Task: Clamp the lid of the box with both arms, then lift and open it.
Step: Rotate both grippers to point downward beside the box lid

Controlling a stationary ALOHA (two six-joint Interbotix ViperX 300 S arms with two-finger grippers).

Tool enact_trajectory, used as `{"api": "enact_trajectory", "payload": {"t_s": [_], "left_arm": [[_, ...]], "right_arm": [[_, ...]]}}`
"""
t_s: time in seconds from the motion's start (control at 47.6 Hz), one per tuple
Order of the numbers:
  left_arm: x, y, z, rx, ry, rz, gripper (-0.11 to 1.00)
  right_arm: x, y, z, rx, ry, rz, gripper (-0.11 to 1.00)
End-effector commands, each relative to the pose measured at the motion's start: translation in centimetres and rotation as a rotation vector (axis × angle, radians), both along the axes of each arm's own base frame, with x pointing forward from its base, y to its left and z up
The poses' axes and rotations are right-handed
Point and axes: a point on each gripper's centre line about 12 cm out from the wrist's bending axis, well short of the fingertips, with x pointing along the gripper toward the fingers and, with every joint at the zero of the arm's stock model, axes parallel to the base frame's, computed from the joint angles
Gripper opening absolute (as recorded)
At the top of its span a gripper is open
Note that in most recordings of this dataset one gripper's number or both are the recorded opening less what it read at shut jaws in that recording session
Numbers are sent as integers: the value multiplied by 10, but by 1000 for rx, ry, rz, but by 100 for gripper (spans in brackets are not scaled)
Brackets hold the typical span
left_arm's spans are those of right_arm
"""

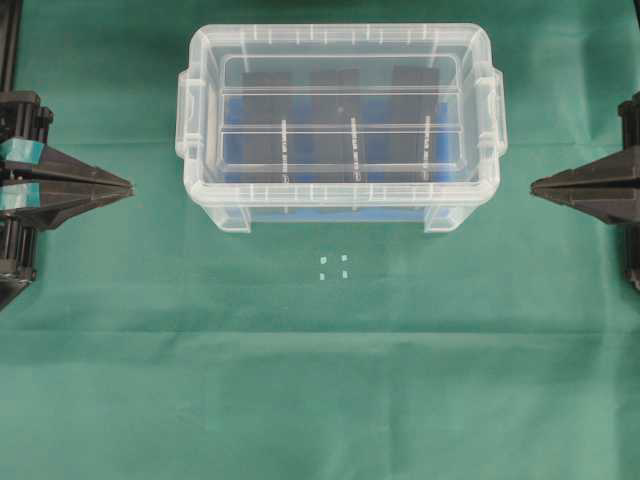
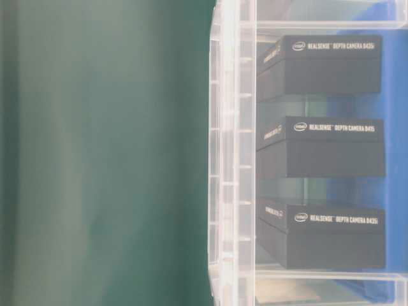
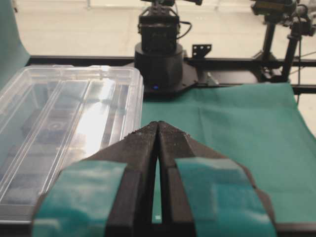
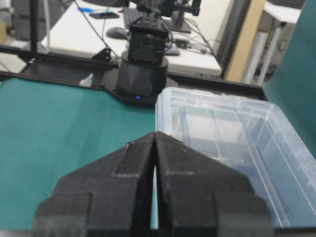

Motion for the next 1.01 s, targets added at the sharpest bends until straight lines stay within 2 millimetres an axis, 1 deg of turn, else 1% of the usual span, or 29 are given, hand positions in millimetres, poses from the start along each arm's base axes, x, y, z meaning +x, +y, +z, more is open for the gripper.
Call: {"api": "enact_trajectory", "payload": {"t_s": [0.0,0.147,0.336,0.421,0.631,0.757,0.988], "left_arm": [[2,-1,5,9,2,-6,1],[2,-1,6,9,3,-6,1],[2,0,6,17,2,1,1],[2,6,7,18,2,30,1],[0,29,8,14,13,147,1],[-1,40,7,12,29,200,1],[-4,52,9,11,31,260,1]], "right_arm": [[2,0,2,3,2,0,0],[5,0,-1,3,61,-2,0],[6,-3,3,-1,55,-13,0],[6,-11,7,0,49,-53,0],[4,-38,8,3,63,-188,0],[1,-52,10,3,59,-257,0],[-5,-72,10,14,76,-353,0]]}}
